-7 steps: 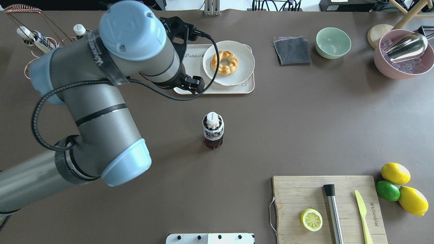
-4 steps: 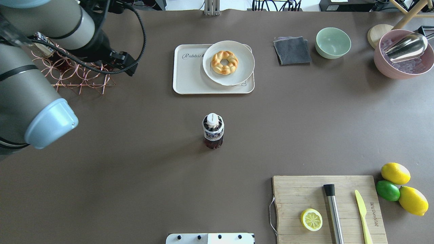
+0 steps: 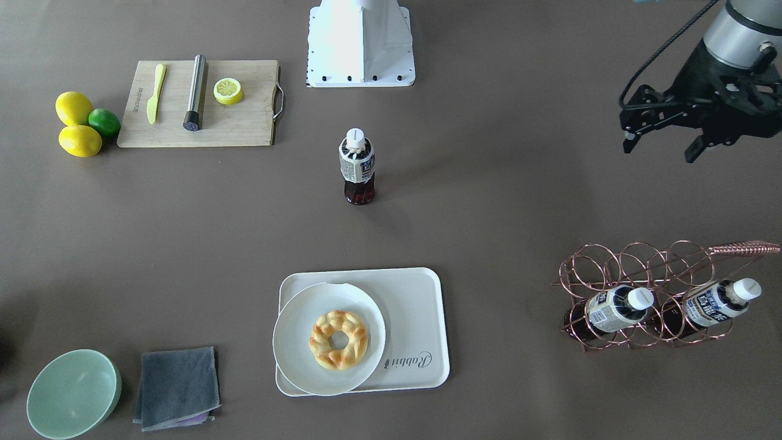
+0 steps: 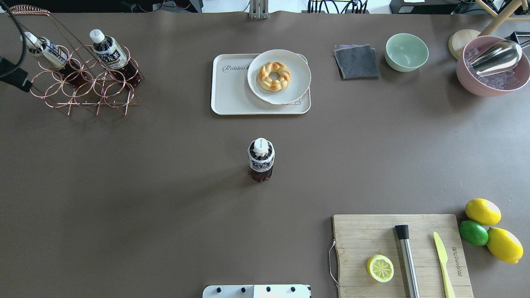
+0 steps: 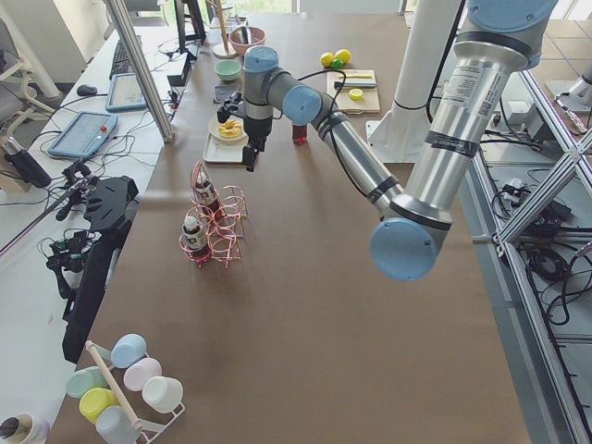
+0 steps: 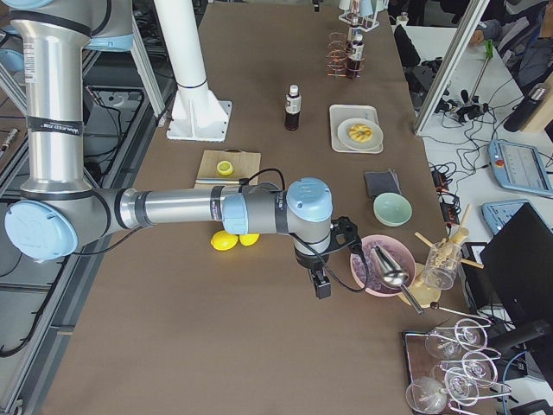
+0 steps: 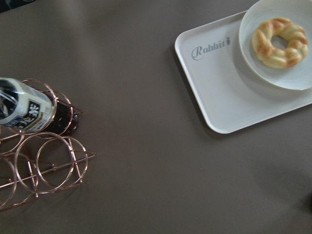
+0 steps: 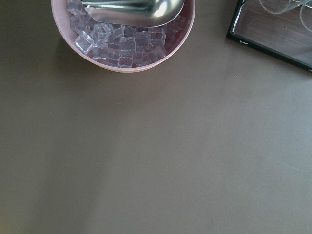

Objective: Place tea on tray
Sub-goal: 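Open the left gripper and withdraw it back toward the rack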

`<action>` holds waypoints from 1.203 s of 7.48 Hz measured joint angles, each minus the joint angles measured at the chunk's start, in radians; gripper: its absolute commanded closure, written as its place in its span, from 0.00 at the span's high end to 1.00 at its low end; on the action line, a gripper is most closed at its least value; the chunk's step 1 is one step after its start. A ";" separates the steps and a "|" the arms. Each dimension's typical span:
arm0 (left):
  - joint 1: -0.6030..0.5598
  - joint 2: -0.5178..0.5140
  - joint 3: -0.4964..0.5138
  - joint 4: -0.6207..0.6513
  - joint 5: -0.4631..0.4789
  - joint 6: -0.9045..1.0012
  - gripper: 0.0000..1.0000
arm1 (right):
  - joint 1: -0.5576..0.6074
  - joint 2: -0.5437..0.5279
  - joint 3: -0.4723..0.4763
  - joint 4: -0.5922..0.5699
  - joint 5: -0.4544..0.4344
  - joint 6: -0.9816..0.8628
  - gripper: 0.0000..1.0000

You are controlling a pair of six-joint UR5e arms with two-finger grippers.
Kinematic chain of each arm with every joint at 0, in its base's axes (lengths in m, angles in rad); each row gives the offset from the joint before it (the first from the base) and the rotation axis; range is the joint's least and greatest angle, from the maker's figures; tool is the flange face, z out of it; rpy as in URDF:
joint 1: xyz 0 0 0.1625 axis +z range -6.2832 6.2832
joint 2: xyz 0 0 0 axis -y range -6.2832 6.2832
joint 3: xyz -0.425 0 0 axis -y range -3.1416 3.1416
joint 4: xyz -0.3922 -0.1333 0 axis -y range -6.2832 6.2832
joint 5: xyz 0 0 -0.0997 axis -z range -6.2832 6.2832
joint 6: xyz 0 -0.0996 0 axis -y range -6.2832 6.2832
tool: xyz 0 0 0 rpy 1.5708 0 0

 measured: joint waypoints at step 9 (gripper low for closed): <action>-0.229 0.290 -0.006 0.091 -0.119 0.336 0.97 | -0.063 0.009 0.007 0.000 -0.013 0.001 1.00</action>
